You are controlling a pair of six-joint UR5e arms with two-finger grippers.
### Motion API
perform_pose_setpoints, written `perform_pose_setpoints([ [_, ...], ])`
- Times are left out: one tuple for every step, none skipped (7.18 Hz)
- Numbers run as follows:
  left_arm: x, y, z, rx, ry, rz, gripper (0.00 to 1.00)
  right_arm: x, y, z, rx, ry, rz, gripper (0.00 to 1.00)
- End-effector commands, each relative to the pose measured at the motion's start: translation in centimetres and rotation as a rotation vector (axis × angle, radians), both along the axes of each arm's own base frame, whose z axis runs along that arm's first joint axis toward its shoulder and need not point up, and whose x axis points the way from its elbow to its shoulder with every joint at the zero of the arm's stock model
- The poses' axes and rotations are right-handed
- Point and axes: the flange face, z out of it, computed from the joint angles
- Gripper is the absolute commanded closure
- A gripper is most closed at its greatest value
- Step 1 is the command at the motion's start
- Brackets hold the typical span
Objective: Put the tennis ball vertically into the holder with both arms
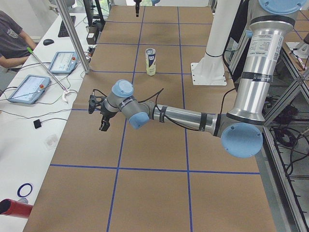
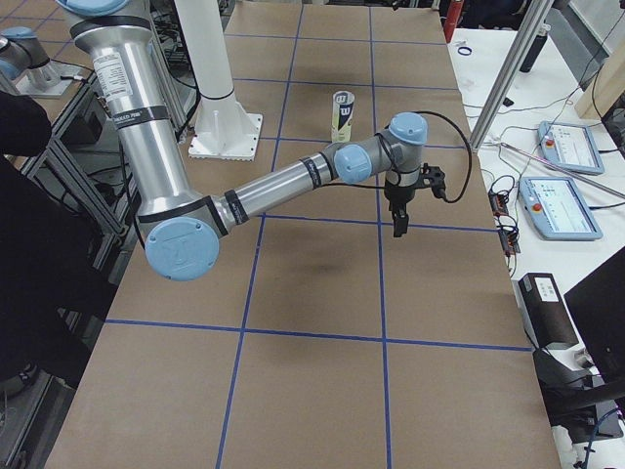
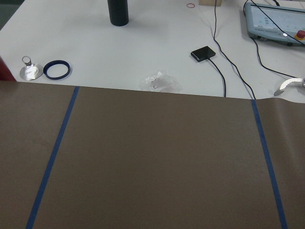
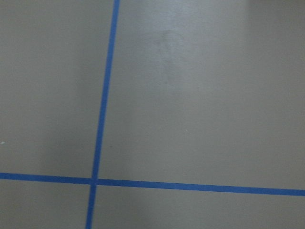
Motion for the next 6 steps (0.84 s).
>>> perform_pose_setpoints([
  [-1.2, 0.6, 2.8, -0.079, 0.069, 0.085, 0.01, 6.1, 0.5, 5.5, -0.002, -0.015, -0.045, 0.01],
  [-2.0, 0.5, 4.9, -0.097, 0.073, 0.128, 0.01, 7.7, 0.7, 7.1, 0.007, -0.007, -0.061, 0.01],
  [-3.5, 0.5, 6.7, 0.006, -0.016, 0.218, 0.01, 8.4, 0.9, 8.1, 0.014, -0.001, -0.079, 0.01],
  [-7.7, 0.6, 9.3, 0.023, -0.095, 0.271, 0.01, 9.1, 0.9, 9.2, 0.012, 0.003, -0.09, 0.01],
  [-9.2, 0.7, 10.9, -0.005, -0.15, 0.354, 0.01, 9.8, 0.9, 10.5, 0.025, 0.012, -0.12, 0.01],
  [-9.7, 0.2, 10.6, -0.051, -0.15, 0.373, 0.01, 10.6, 0.8, 11.8, 0.003, 0.015, -0.117, 0.01],
])
